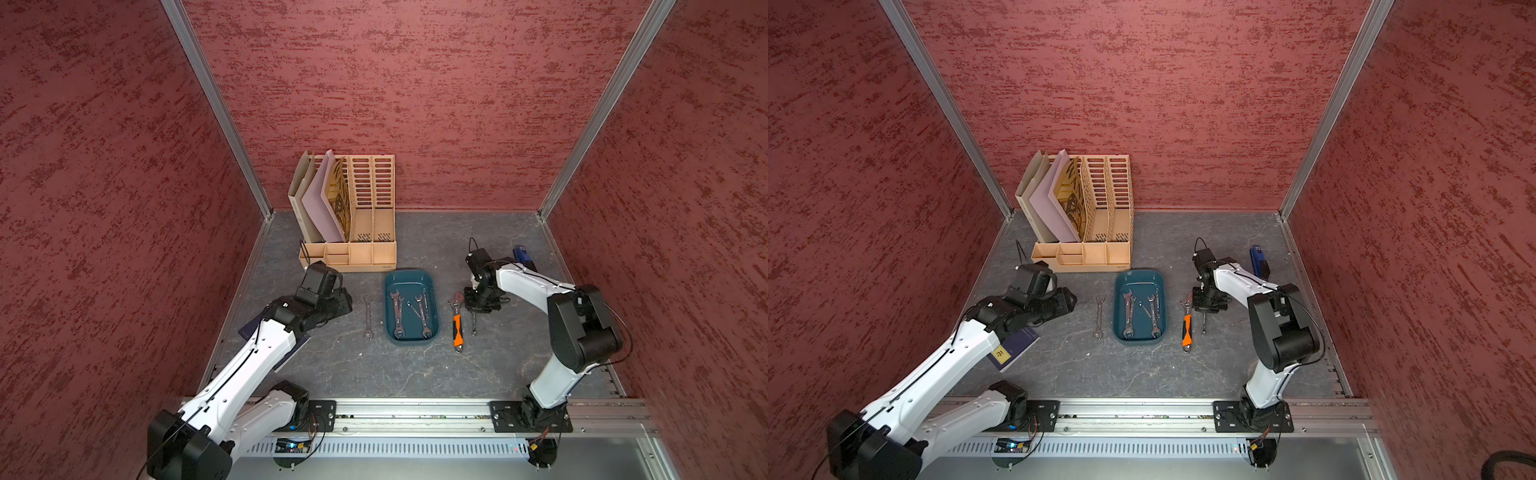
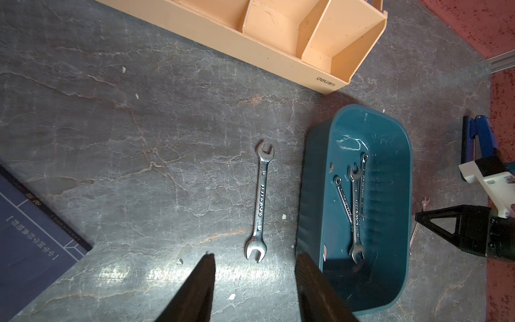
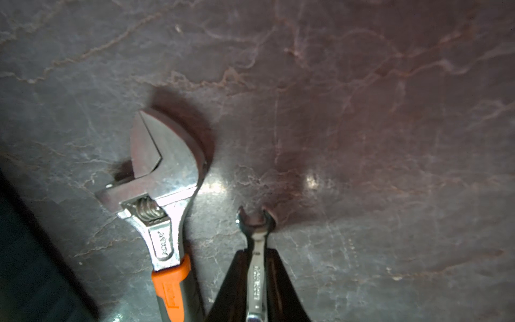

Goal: Take out the wrench from the storage box
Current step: Place the wrench at the center of the board, then pick up the wrench from the storage box.

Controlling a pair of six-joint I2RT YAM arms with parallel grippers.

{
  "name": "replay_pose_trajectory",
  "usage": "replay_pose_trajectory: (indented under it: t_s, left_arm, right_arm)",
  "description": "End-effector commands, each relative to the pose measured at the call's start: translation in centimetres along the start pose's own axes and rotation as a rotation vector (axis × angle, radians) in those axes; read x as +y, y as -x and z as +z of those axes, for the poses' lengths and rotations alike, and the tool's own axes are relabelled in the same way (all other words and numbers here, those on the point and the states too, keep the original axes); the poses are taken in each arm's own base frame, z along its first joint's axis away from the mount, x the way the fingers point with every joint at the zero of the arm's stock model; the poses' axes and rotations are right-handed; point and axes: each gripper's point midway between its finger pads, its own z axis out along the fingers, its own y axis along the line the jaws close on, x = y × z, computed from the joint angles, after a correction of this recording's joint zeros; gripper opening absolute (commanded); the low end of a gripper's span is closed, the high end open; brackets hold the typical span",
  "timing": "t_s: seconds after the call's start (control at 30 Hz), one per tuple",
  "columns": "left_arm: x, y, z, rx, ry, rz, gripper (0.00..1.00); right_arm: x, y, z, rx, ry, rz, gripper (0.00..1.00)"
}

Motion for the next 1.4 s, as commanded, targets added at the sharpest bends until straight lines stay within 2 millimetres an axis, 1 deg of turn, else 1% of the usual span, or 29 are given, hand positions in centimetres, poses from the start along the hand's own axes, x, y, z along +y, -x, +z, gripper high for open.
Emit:
replay_pose_trajectory:
  t_s: [0.0,0.17,0.3,0.57,0.83,1.0,1.07,1.17,1.23,1.37]
  left_arm:
    - [-0.4,0.9,-0.7,-0.022,-0.005,-0.008,0.50]
    - [-0.5,0.9,-0.5,-0.013,-0.011,-0.010,0.50]
    - [-0.6,0.8,-0.6,-0.010,-0.014,-0.010,0.50]
    - [-1.4,1.2,-0.8,-0.010,-0.028,-0.007,0.50]
    - [-3.1,1.6,-1.3,-0.006,-0.025,0.036,0.50]
    - [-5.2,1.9,-1.9,-0.015,-0.011,0.091,0.49]
    - [-6.4,1.8,-2.1,-0.016,-0.005,0.120,0.50]
    - [-8.7,1.6,-2.2,-0.013,-0.012,0.170,0.49]
    - [-10.2,1.3,-1.9,-0.003,-0.020,0.197,0.49]
    - [-13.1,0.2,-0.6,0.026,-0.016,0.249,0.49]
  right_arm:
    - [0.1,0.3,0.5,-0.006,0.018,0.015,0.20]
    - [0.1,0.2,0.4,-0.002,0.014,0.013,0.29]
    - [0.2,0.3,-0.4,-0.015,0.023,0.013,0.33]
    - [1.0,0.6,-3.1,-0.054,0.067,-0.003,0.35]
    - [2.3,0.0,-5.3,-0.078,0.151,-0.014,0.36]
    - [2.8,-0.4,-6.1,-0.084,0.180,-0.028,0.36]
    - [3.0,-0.4,-6.2,-0.084,0.189,-0.029,0.36]
    - [3.2,-0.6,-6.3,-0.081,0.200,-0.030,0.37]
    - [3.3,-0.7,-6.2,-0.077,0.206,-0.031,0.37]
    - [3.5,-0.8,-6.3,-0.077,0.215,-0.030,0.37]
